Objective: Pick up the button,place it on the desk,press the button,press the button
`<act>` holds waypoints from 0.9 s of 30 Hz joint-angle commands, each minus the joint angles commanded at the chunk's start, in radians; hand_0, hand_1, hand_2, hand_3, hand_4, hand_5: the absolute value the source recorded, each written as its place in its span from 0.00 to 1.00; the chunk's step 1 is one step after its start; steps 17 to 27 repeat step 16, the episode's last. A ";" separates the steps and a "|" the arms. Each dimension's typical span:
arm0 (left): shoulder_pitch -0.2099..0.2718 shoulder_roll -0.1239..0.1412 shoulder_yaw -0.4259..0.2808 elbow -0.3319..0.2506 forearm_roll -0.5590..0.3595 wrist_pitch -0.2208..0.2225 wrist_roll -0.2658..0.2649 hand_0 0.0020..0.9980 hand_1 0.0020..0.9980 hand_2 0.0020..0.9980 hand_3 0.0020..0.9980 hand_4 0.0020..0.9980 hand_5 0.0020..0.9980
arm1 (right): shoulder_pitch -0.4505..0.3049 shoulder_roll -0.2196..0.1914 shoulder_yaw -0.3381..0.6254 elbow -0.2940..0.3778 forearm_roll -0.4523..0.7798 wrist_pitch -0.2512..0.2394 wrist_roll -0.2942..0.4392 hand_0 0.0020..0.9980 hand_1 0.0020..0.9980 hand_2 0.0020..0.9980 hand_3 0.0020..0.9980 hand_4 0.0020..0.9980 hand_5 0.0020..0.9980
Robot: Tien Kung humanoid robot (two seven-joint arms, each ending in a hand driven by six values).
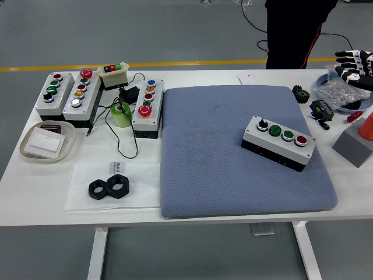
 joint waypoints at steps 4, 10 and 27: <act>-0.002 0.000 0.001 0.000 -0.002 0.000 0.000 0.74 0.92 0.99 0.94 0.62 1.00 | 0.002 -0.001 0.002 -0.001 -0.001 0.000 0.000 0.95 0.90 0.87 0.85 0.61 0.46; -0.002 0.000 -0.001 0.000 0.000 0.000 0.000 0.74 0.92 0.99 0.94 0.62 1.00 | 0.003 -0.002 0.002 0.000 -0.002 0.000 -0.001 0.94 0.90 0.87 0.85 0.61 0.46; 0.006 -0.001 -0.003 0.000 0.003 -0.001 0.001 0.74 0.92 0.99 0.94 0.62 1.00 | -0.001 -0.003 -0.001 0.002 0.000 0.000 -0.001 0.94 0.90 0.87 0.85 0.61 0.46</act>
